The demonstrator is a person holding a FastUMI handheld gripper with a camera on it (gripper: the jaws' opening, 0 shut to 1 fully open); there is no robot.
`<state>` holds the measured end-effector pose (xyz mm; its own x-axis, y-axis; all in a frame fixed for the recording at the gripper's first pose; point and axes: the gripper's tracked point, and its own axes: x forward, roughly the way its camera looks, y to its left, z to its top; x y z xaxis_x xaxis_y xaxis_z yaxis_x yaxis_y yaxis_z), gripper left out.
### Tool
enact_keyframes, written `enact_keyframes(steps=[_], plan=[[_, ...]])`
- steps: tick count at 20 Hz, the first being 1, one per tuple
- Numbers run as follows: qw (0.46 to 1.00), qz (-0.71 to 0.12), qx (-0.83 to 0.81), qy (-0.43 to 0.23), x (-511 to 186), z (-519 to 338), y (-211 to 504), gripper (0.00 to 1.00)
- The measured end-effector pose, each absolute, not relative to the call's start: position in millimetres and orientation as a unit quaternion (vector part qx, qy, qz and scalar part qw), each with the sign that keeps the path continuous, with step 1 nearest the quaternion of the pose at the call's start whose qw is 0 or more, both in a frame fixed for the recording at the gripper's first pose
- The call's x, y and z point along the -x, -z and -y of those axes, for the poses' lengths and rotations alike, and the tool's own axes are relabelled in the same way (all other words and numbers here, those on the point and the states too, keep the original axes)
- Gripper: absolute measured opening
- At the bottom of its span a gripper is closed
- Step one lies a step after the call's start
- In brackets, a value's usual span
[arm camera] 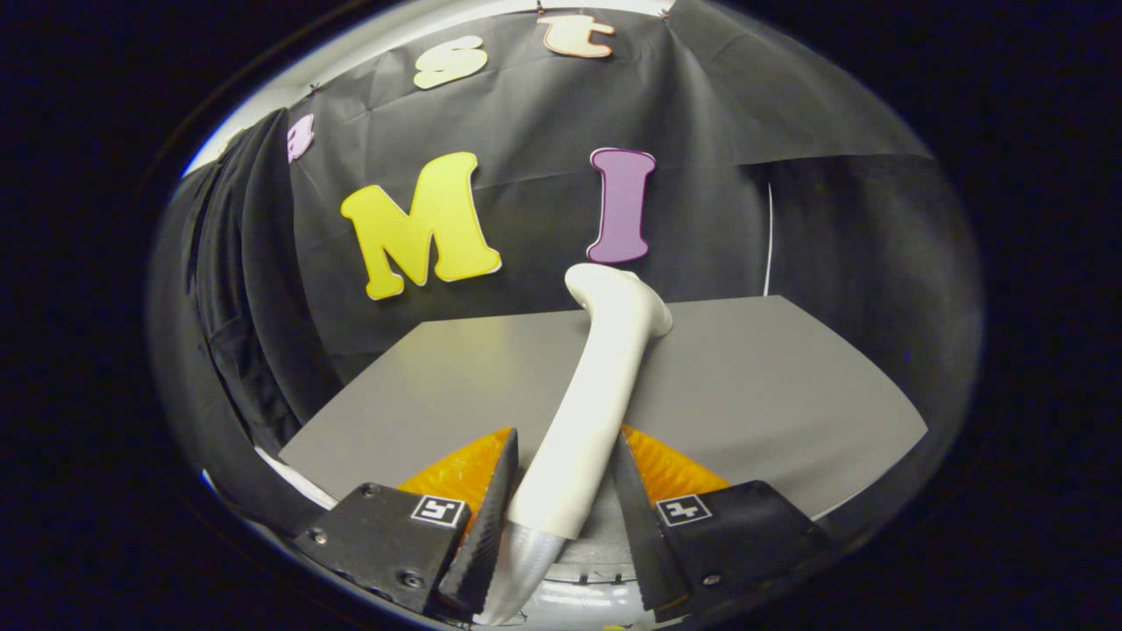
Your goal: Iron the clothes twice with a garment steamer, once on the left side and once on the right side.
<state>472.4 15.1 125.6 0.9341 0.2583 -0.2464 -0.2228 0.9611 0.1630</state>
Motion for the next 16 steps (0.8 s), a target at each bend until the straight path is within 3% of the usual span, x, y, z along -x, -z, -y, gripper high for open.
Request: enact_keyframes(steps=[8,16], plan=[[0.977,-0.144,-0.08,-0.133,-459.6,-30.7,-122.5,0.38],[0.982,-0.108,-0.099,-0.121,-392.1,-43.5,-157.9,0.36]])
